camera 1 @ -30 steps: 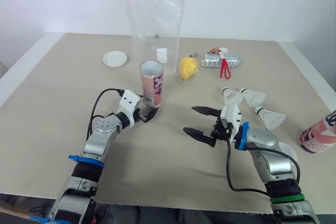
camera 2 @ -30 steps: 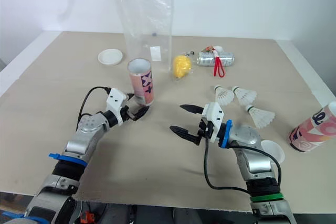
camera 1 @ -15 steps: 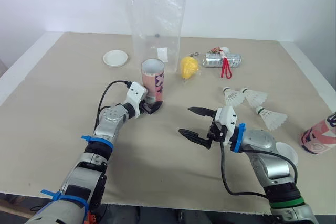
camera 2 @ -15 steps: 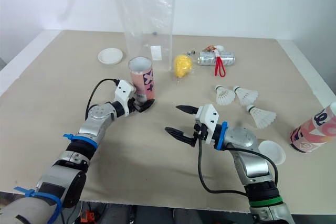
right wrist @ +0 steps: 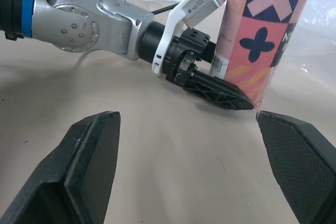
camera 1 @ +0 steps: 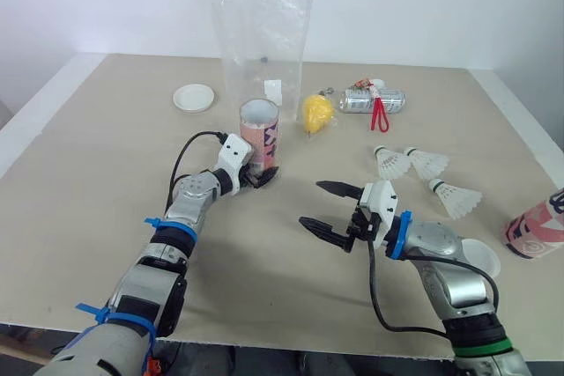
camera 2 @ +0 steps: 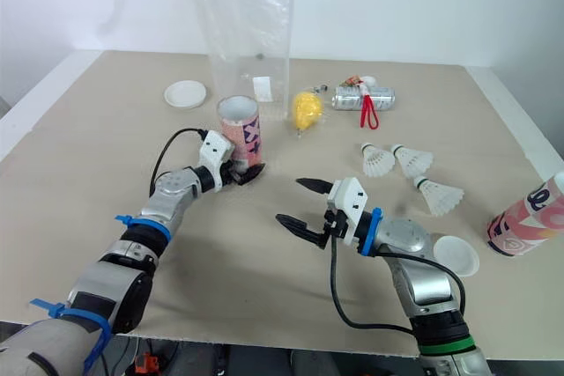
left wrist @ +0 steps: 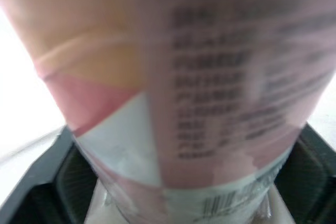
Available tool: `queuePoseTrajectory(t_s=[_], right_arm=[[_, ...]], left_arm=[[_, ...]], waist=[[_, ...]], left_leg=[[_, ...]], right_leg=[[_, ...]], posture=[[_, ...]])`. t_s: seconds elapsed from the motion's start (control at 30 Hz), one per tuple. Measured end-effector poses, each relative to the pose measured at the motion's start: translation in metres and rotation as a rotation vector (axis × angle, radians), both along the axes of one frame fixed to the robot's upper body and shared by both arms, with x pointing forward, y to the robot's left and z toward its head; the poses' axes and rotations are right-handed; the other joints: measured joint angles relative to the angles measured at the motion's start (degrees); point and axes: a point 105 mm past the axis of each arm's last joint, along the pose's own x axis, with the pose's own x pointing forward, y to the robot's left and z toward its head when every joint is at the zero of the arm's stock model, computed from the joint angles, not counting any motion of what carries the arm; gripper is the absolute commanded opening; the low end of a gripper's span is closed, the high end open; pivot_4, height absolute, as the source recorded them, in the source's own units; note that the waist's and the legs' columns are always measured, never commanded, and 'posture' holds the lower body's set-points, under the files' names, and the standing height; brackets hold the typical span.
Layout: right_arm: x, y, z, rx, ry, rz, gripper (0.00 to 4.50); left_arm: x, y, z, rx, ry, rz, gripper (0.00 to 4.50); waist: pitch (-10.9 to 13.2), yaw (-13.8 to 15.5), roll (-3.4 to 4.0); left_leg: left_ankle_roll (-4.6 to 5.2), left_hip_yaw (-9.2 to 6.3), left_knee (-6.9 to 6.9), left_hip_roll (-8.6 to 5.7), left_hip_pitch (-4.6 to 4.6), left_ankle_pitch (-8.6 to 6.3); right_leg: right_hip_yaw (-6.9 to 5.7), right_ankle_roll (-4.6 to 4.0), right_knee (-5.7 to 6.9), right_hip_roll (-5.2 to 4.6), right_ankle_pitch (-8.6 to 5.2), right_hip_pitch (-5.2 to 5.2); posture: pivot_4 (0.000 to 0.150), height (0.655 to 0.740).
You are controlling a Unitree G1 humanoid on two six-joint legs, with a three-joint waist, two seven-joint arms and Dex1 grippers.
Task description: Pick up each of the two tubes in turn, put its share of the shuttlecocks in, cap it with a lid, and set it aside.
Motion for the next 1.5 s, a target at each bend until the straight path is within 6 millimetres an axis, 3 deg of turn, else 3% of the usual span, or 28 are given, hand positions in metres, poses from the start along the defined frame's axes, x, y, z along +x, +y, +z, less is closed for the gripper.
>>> queuePoseTrajectory(t_s=[0.03, 0.37, 0.53, 0.7, 0.93, 1.07, 1.23, 1.33, 1.5], right_arm=[[-0.001, -0.001, -0.002, 0.000, 0.007, -0.002, 4.50], [0.004, -0.005, 0.008, 0.066, 0.013, -0.086, 4.50], [-0.006, -0.036, 0.001, 0.137, 0.079, -0.319, 4.50], [-0.009, -0.052, 0.004, 0.204, 0.088, -0.535, 4.50], [0.002, -0.070, -0.010, 0.225, 0.119, -0.749, 4.50], [0.020, -0.079, -0.020, 0.197, 0.140, -0.818, 4.50], [0.056, -0.097, -0.011, 0.201, 0.111, -0.918, 4.50], [0.065, -0.102, -0.005, 0.198, 0.084, -0.932, 4.50], [0.080, -0.110, -0.018, 0.160, 0.120, -0.955, 4.50]], left_arm=[[0.000, 0.000, 0.001, -0.001, -0.006, 0.003, 2.97], [-0.004, 0.009, 0.002, -0.001, -0.034, 0.000, 2.97], [-0.045, 0.024, 0.000, 0.197, -0.153, -0.211, 2.97], [-0.089, 0.010, -0.002, 0.360, -0.135, -0.496, 2.97], [-0.112, 0.002, 0.003, 0.519, -0.007, -0.712, 2.97], [-0.117, -0.005, 0.005, 0.561, 0.074, -0.780, 2.97], [-0.117, -0.011, 0.009, 0.606, 0.108, -0.815, 2.97], [-0.117, -0.013, 0.009, 0.606, 0.117, -0.816, 2.97], [-0.115, -0.016, 0.009, 0.605, 0.106, -0.802, 2.97]], waist=[[0.0, 0.0, 0.00], [0.0, 0.0, 0.00], [0.0, 0.0, 0.03], [0.0, -0.1, 0.04], [-0.1, -0.1, 0.08], [-0.1, -0.2, 0.08], [0.0, -0.2, 0.10], [0.0, 0.0, 0.10], [0.0, -0.1, 0.11]], left_leg=[[0.00, 0.00, 0.00, 0.00, 0.00, 0.00], [0.00, -0.01, -0.01, 0.01, -0.01, 0.00], [-0.07, -0.01, -0.20, 0.03, -0.01, -0.03], [-0.12, 0.00, -0.13, 0.07, 0.06, 0.07], [0.00, 0.05, -0.11, 0.08, 0.08, 0.37], [0.05, 0.11, -0.03, 0.09, 0.07, 0.40], [0.07, 0.10, -0.04, 0.08, 0.04, 0.41], [0.08, 0.03, -0.10, 0.06, 0.00, 0.40], [0.09, 0.05, -0.10, 0.03, 0.01, 0.39]], right_leg=[[0.00, 0.00, 0.00, 0.00, 0.00, 0.00], [0.01, -0.07, 0.01, 0.00, 0.05, -0.03], [-0.02, -0.35, 0.04, -0.03, 0.06, -0.07], [-0.02, -0.19, 0.06, -0.01, 0.00, -0.03], [-0.03, -0.29, 0.05, -0.02, 0.05, -0.04], [-0.01, -0.29, 0.06, -0.02, 0.12, -0.05], [-0.01, -0.08, 0.06, -0.01, 0.25, -0.08], [-0.04, -0.05, 0.06, -0.01, 0.14, -0.05], [-0.01, -0.04, 0.05, -0.04, 0.16, -0.05]], posture=[[0.150, 0.7400], [0.150, 0.7400], [0.150, 0.7400], [0.150, 0.7400], [0.150, 0.7400], [0.150, 0.7400], [0.150, 0.7400], [0.150, 0.7400], [0.150, 0.7400]])
